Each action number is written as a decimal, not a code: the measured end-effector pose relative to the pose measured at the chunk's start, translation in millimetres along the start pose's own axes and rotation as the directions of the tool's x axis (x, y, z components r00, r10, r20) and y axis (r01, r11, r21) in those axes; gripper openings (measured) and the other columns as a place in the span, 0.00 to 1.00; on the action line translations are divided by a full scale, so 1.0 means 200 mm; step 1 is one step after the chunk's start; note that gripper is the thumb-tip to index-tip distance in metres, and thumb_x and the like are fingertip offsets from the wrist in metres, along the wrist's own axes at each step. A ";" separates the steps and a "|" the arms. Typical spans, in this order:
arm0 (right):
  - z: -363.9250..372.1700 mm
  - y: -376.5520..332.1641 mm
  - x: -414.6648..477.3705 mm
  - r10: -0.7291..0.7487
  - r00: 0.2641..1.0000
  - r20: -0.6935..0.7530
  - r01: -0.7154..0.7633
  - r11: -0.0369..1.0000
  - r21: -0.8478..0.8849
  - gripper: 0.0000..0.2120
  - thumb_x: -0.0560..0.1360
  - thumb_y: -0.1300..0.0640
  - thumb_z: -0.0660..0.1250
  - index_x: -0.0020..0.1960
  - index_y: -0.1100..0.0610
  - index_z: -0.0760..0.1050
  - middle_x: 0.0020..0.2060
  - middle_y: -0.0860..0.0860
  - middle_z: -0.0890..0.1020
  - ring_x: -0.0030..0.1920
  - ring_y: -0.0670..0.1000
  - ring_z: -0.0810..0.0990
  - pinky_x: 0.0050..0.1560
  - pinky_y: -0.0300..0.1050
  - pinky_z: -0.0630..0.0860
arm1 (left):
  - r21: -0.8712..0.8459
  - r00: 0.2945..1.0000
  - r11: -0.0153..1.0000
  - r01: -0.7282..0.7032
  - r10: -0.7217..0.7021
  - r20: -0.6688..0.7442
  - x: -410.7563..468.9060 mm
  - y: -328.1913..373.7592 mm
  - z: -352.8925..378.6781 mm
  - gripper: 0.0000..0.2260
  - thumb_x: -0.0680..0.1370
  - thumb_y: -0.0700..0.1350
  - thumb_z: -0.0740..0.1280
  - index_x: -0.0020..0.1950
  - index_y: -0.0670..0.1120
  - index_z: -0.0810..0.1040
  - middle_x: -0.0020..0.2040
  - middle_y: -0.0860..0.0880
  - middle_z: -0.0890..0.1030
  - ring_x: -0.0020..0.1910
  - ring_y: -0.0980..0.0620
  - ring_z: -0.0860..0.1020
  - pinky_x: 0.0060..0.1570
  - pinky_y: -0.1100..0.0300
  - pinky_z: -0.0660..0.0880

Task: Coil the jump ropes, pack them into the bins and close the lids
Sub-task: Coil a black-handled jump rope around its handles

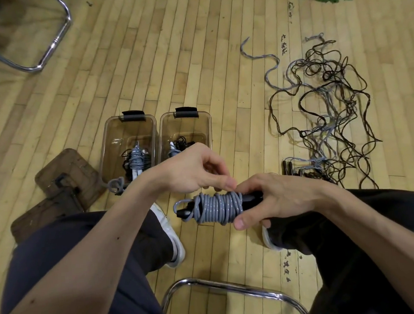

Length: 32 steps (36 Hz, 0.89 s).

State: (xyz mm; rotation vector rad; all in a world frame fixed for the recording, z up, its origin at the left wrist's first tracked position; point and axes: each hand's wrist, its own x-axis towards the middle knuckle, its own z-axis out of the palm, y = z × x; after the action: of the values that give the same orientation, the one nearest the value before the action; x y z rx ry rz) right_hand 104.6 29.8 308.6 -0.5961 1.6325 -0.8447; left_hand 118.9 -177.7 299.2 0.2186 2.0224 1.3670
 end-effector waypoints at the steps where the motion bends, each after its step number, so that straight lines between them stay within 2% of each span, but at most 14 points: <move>1: 0.00 0.00 0.00 -0.026 1.000 0.016 0.026 0.999 0.041 0.07 0.76 0.51 0.73 0.46 0.54 0.78 0.27 0.44 0.77 0.30 0.44 0.75 0.35 0.33 0.70 | -0.029 1.000 1.000 0.000 0.000 0.015 0.00 0.00 0.00 0.07 0.72 0.46 0.75 0.42 0.42 0.84 0.36 0.47 0.81 0.34 0.56 0.76 0.35 0.65 0.73; 3: 0.00 0.00 0.00 -0.087 0.996 0.029 0.083 0.989 0.123 0.07 0.75 0.53 0.75 0.46 0.55 0.79 0.31 0.49 0.78 0.31 0.48 0.75 0.36 0.34 0.72 | -0.093 1.000 0.995 0.019 -0.016 0.026 -0.01 0.00 -0.01 0.09 0.70 0.51 0.74 0.40 0.44 0.84 0.36 0.44 0.80 0.34 0.53 0.75 0.34 0.63 0.72; 6: 0.00 0.02 0.00 -0.164 0.986 0.026 0.153 0.957 0.246 0.10 0.73 0.50 0.73 0.46 0.57 0.80 0.33 0.55 0.78 0.31 0.51 0.75 0.36 0.39 0.73 | -0.153 0.999 0.988 0.030 -0.024 0.038 -0.01 0.00 -0.02 0.16 0.70 0.57 0.72 0.40 0.44 0.84 0.37 0.40 0.80 0.37 0.48 0.77 0.36 0.60 0.74; 9: -0.01 0.03 0.00 -0.208 0.978 -0.016 0.201 0.915 0.349 0.11 0.73 0.50 0.71 0.46 0.58 0.81 0.32 0.54 0.78 0.29 0.50 0.74 0.35 0.41 0.73 | -0.176 0.999 0.984 0.040 -0.037 0.021 0.00 -0.01 -0.01 0.20 0.69 0.65 0.72 0.40 0.47 0.84 0.37 0.44 0.81 0.36 0.50 0.79 0.34 0.63 0.76; 11: -0.01 0.03 0.00 -0.234 0.970 -0.056 0.238 0.894 0.380 0.08 0.73 0.49 0.70 0.43 0.53 0.81 0.32 0.53 0.78 0.28 0.49 0.74 0.36 0.42 0.72 | -0.243 0.998 0.968 0.067 -0.064 0.018 0.01 0.00 0.00 0.19 0.74 0.62 0.70 0.40 0.46 0.82 0.36 0.46 0.80 0.34 0.50 0.78 0.31 0.65 0.74; 13: -0.02 0.03 0.00 -0.231 0.967 -0.109 0.256 0.875 0.412 0.09 0.73 0.47 0.70 0.42 0.52 0.80 0.32 0.52 0.79 0.27 0.48 0.74 0.34 0.39 0.73 | -0.253 0.990 0.960 0.118 -0.133 -0.045 0.00 0.00 0.00 0.17 0.81 0.50 0.66 0.37 0.41 0.75 0.34 0.46 0.75 0.31 0.54 0.77 0.30 0.68 0.71; 14: -0.03 0.03 0.00 -0.212 0.967 -0.139 0.251 0.867 0.430 0.11 0.73 0.46 0.70 0.43 0.54 0.80 0.32 0.52 0.79 0.26 0.47 0.74 0.33 0.38 0.72 | -0.212 0.983 0.964 0.158 -0.175 -0.063 -0.01 0.00 0.00 0.15 0.83 0.42 0.63 0.37 0.42 0.72 0.34 0.47 0.73 0.29 0.59 0.76 0.31 0.70 0.71; 15: -0.03 0.03 0.00 -0.188 0.968 -0.167 0.244 0.862 0.445 0.15 0.72 0.45 0.70 0.46 0.58 0.80 0.31 0.52 0.79 0.26 0.47 0.74 0.32 0.37 0.72 | -0.197 0.978 0.964 0.180 -0.197 -0.067 -0.02 0.00 0.01 0.13 0.84 0.40 0.60 0.39 0.42 0.72 0.36 0.47 0.73 0.29 0.62 0.75 0.34 0.70 0.72; 17: -0.04 0.03 0.00 -0.141 0.967 -0.214 0.227 0.857 0.463 0.25 0.71 0.41 0.69 0.50 0.65 0.78 0.31 0.52 0.78 0.25 0.47 0.73 0.30 0.36 0.71 | -0.210 0.977 0.960 0.186 -0.203 -0.063 -0.02 0.00 0.01 0.10 0.84 0.44 0.57 0.47 0.42 0.74 0.40 0.46 0.76 0.34 0.56 0.74 0.41 0.64 0.72; 19: -0.04 0.02 0.00 -0.092 0.962 -0.257 0.212 0.846 0.489 0.29 0.72 0.40 0.69 0.53 0.68 0.77 0.31 0.52 0.78 0.26 0.47 0.72 0.29 0.36 0.70 | -0.190 0.976 0.965 0.181 -0.199 -0.083 -0.01 0.00 0.02 0.11 0.86 0.44 0.56 0.50 0.42 0.75 0.35 0.50 0.76 0.32 0.56 0.71 0.35 0.62 0.70; 21: -0.05 0.01 0.00 -0.033 0.947 -0.320 0.204 0.831 0.518 0.29 0.74 0.39 0.70 0.53 0.67 0.78 0.31 0.53 0.77 0.26 0.48 0.71 0.29 0.37 0.69 | -0.152 0.976 0.971 0.182 -0.197 -0.089 0.00 0.00 0.03 0.14 0.86 0.47 0.56 0.51 0.41 0.77 0.32 0.50 0.74 0.28 0.55 0.69 0.29 0.61 0.67; 25: -0.07 0.00 0.01 0.121 0.899 -0.422 0.155 0.812 0.562 0.25 0.74 0.39 0.67 0.53 0.62 0.77 0.32 0.53 0.75 0.27 0.48 0.70 0.33 0.41 0.67 | -0.111 0.980 0.976 0.188 -0.193 -0.042 0.03 0.00 0.06 0.20 0.86 0.53 0.54 0.51 0.44 0.81 0.29 0.50 0.72 0.27 0.55 0.66 0.27 0.62 0.63; 29: -0.06 0.01 0.03 0.210 0.871 -0.445 0.077 0.835 0.545 0.22 0.78 0.41 0.66 0.50 0.61 0.78 0.32 0.54 0.77 0.28 0.49 0.71 0.35 0.44 0.66 | -0.050 0.982 0.982 0.182 -0.184 -0.036 0.04 0.00 0.06 0.18 0.86 0.51 0.55 0.52 0.44 0.82 0.27 0.52 0.70 0.27 0.55 0.65 0.27 0.66 0.64; 32: -0.06 0.02 0.04 0.242 0.855 -0.459 0.048 0.844 0.534 0.22 0.78 0.41 0.66 0.49 0.61 0.79 0.32 0.54 0.78 0.29 0.49 0.72 0.37 0.46 0.66 | -0.036 0.985 0.985 0.170 -0.170 -0.019 0.04 0.00 0.07 0.15 0.85 0.49 0.58 0.52 0.44 0.81 0.30 0.50 0.69 0.28 0.54 0.65 0.28 0.66 0.64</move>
State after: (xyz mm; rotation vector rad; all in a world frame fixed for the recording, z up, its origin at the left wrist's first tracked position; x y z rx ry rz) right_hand 91.5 28.1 302.0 0.1323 1.7628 -1.3969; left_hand 121.1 -164.0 291.9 0.0145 1.9844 1.3012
